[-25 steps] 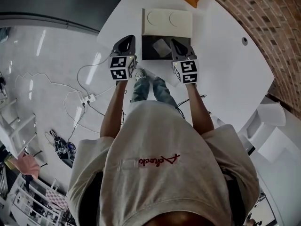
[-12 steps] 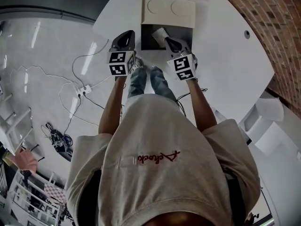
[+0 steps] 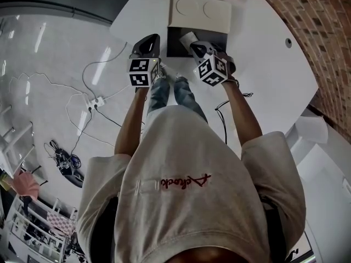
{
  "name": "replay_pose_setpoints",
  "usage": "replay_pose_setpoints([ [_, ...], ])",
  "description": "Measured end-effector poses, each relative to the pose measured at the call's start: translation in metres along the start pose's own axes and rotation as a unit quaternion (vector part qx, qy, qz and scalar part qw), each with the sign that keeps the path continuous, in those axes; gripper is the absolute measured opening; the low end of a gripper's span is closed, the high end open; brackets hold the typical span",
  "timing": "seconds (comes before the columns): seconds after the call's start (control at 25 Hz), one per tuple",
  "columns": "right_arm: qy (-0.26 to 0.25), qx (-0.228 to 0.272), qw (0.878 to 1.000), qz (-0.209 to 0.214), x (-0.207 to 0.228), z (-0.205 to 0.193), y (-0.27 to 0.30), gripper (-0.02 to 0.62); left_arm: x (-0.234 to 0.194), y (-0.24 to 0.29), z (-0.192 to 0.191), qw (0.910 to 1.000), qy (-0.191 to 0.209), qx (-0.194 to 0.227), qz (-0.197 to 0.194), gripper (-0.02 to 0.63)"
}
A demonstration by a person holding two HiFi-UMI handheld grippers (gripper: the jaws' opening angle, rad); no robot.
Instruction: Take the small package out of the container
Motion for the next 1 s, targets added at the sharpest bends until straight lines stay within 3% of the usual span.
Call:
replay_pose_setpoints([
  [0.24, 0.012, -0.022, 0.999, 0.035, 0.003, -0.004, 0.013, 0.014, -0.004, -0.003, -0.001, 1.0000, -0.003, 0.000, 0.005, 0.009],
  [0.36, 0.026, -0.034, 0.998, 0.051, 0.003, -0.008, 0.021, 0.108, -0.004, -0.004, -0.002, 1.0000, -0.005, 0.001, 0.006, 0.009],
  [0.72, 0.042, -0.051, 0.997, 0.050, 0.008, -0.019, 0.031, 0.107, -0.003, -0.002, -0.004, 1.0000, -0.007, 0.000, 0.006, 0.009],
  [1.0, 0.038, -0.054, 0.996, 0.058, 0.002, -0.022, 0.035, 0.025, -0.004, -0.002, -0.005, 0.9999, -0.007, -0.002, 0.009, 0.009],
])
Point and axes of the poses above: the fingertips, and each gripper's own axes: y forward along the fingers, x to its right, z out of its top, the point moved 2 cm from there along -y, backward along the fingers, and after that the axes turned 9 degrees about x, right-handed, at the moved point
